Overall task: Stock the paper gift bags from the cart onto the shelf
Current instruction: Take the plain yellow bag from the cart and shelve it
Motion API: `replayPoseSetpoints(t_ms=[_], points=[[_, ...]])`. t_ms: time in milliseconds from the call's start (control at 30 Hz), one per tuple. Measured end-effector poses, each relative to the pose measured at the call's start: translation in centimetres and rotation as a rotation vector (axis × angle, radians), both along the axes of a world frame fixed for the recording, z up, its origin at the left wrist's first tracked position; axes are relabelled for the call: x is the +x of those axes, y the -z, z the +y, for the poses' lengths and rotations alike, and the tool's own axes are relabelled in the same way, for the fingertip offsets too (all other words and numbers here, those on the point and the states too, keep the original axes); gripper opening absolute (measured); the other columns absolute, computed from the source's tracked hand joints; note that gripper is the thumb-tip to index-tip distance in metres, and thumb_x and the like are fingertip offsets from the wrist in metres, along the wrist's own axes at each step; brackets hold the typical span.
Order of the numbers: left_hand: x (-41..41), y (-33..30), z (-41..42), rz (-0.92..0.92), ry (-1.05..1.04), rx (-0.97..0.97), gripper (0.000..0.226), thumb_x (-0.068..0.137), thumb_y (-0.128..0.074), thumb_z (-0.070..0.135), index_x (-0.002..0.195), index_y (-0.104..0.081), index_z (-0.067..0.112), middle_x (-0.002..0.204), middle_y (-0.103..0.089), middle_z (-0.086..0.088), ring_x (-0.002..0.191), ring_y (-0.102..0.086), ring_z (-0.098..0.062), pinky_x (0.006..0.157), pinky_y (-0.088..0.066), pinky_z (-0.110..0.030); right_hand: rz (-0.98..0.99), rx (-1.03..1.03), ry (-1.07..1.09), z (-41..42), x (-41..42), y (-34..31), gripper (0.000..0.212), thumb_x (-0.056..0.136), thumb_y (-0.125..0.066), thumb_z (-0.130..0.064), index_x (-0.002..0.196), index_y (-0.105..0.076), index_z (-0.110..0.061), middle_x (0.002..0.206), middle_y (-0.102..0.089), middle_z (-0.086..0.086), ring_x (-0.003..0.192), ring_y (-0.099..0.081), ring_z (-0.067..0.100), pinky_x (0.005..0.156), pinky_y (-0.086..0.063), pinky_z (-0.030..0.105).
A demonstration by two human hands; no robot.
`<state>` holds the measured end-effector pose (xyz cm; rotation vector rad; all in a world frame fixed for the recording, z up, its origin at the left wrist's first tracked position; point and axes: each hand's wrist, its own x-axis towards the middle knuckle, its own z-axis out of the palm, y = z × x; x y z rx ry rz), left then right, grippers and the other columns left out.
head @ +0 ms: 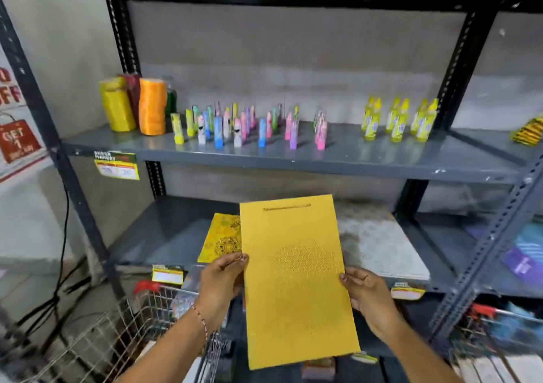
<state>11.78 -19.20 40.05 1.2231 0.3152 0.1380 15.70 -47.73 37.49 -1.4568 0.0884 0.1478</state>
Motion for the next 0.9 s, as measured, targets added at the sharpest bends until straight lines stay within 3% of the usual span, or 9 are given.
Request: replayPoseSetpoints(t_ms=[67,167,300,433,533,600,700,767,900], points=[[0.2,1.6,-0.2,0.087,0.056,-0.007,0.013,0.090,-0.056,0.007,0.099,-0.065,0.003,0.065,-0.069,-0.009,0.050,-0.061,-0.021,0.042,-0.051,-0.025,0.053,-0.016,0.052,0.2,0.4,1.7,0.022,0.087,-0.059,-0.004,0.107,-0.064,0.002,0.100,-0.073,0.018,0.091,-0.069,0.033,0.083,-0.057,0.046],[1.3,3.4,-0.8,0.221,0.128,0.053,0.011,0.089,-0.059,0.010,0.097,-0.066,0.008,0.071,-0.072,-0.007,0.058,-0.064,-0.021,0.051,-0.056,-0.027,0.122,-0.015,0.094,0.1,2.5,3.9,0.014,0.087,-0.057,0.001,0.098,-0.066,0.001,0.080,-0.075,0.009,0.069,-0.070,0.020,0.067,-0.059,0.033],[4.5,5.4,-1.8,0.339,0.179,0.201,0.016,0.085,-0.061,0.003,0.100,-0.064,-0.002,0.076,-0.067,-0.013,0.046,-0.062,-0.011,0.051,-0.053,-0.027,0.180,-0.010,0.164,0.1,7.9,5.0,0.027,0.082,-0.065,0.000,0.109,-0.063,0.005,0.102,-0.069,0.020,0.096,-0.065,0.032,0.096,-0.048,0.049],[9.3,5.5,-3.0,0.346,0.115,0.304,0.017,0.084,-0.058,-0.007,0.094,-0.061,0.006,0.073,-0.061,-0.007,0.044,-0.059,0.003,0.042,-0.047,-0.017,0.193,-0.010,0.169,0.1,13.7,4.6,0.030,0.082,-0.065,0.001,0.111,-0.062,0.004,0.107,-0.067,0.016,0.103,-0.062,0.031,0.101,-0.045,0.045],[14.0,5.3,-3.3,0.343,0.072,0.324,0.027,0.082,-0.060,-0.007,0.107,-0.063,0.004,0.091,-0.069,-0.016,0.064,-0.065,-0.012,0.044,-0.048,-0.021,0.141,-0.076,0.143,0.1,18.4,4.1,0.025,0.085,-0.061,0.000,0.110,-0.063,0.003,0.095,-0.067,0.006,0.091,-0.061,0.024,0.089,-0.049,0.036],[17.2,5.6,-3.0,0.347,0.054,0.379,0.032,0.081,-0.062,-0.003,0.112,-0.064,0.006,0.094,-0.071,-0.013,0.082,-0.065,-0.024,0.065,-0.056,-0.034,0.073,-0.186,0.131,0.5,21.3,3.7,0.024,0.087,-0.061,-0.004,0.109,-0.063,0.003,0.099,-0.065,0.005,0.089,-0.059,0.020,0.082,-0.048,0.030],[21.7,5.9,-2.7,0.387,-0.038,0.588,0.037,0.075,-0.070,0.013,0.111,-0.065,0.005,0.104,-0.070,-0.016,0.100,-0.066,-0.031,0.088,-0.054,-0.038,0.015,-0.347,0.072,1.2,25.3,4.1,0.033,0.085,-0.065,-0.014,0.113,-0.061,0.001,0.111,-0.065,0.011,0.100,-0.061,0.024,0.094,-0.047,0.036],[23.8,6.3,-2.8,0.404,-0.083,0.624,0.034,0.076,-0.069,0.013,0.109,-0.067,0.004,0.108,-0.069,-0.017,0.104,-0.064,-0.032,0.087,-0.051,-0.033,0.026,-0.439,0.023,1.2,27.3,5.3,0.039,0.083,-0.068,-0.021,0.116,-0.061,-0.002,0.115,-0.066,0.013,0.105,-0.062,0.026,0.095,-0.047,0.036],[26.3,8.5,-3.3,0.434,-0.115,0.676,0.032,0.073,-0.073,0.008,0.105,-0.069,0.002,0.104,-0.071,-0.017,0.103,-0.065,-0.034,0.085,-0.049,-0.031,0.018,-0.524,-0.067,1.2,29.0,7.4,0.029,0.080,-0.071,-0.014,0.108,-0.066,-0.005,0.108,-0.070,0.014,0.089,-0.064,0.021,0.086,-0.051,0.033]])
